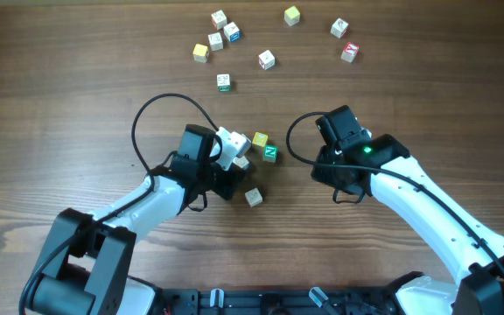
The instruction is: Form a circle
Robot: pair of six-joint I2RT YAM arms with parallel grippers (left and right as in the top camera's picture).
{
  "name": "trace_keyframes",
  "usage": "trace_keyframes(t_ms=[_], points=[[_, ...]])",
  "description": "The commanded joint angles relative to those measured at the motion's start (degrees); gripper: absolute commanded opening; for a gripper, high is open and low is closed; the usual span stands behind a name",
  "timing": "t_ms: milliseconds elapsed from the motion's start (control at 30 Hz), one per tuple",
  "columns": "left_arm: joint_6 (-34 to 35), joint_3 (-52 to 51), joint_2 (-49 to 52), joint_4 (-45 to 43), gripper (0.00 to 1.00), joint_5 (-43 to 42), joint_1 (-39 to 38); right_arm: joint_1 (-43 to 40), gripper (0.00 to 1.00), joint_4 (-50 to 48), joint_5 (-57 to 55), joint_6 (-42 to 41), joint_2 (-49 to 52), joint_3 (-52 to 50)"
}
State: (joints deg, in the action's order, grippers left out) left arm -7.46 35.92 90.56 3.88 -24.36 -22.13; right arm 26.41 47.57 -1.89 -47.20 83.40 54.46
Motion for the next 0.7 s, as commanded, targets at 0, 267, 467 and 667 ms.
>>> trace_keyframes(t_ms=[0,267,467,667], points=[[-1.1,-0.3,0.7,0.1,0.04,1.9,-0.3,-0.2,0.41,0.1,0.5,0.7,0.6,0.2],[-1.1,-0.3,0.7,0.2,0.04,2.0,-0.3,-0.2,0.41,0.1,0.5,0.7,0.6,0.2],[-1.1,-0.3,0.7,0.8,0.04,3.6,-0.3,-0.2,0.41,-0.3,0.3,0.7,0.6,0.2],[-1.1,-0.3,0.7,2.0,0.04,3.2,-0.3,-0.2,0.41,-0.8,0.3,0.7,0.6,0.2]])
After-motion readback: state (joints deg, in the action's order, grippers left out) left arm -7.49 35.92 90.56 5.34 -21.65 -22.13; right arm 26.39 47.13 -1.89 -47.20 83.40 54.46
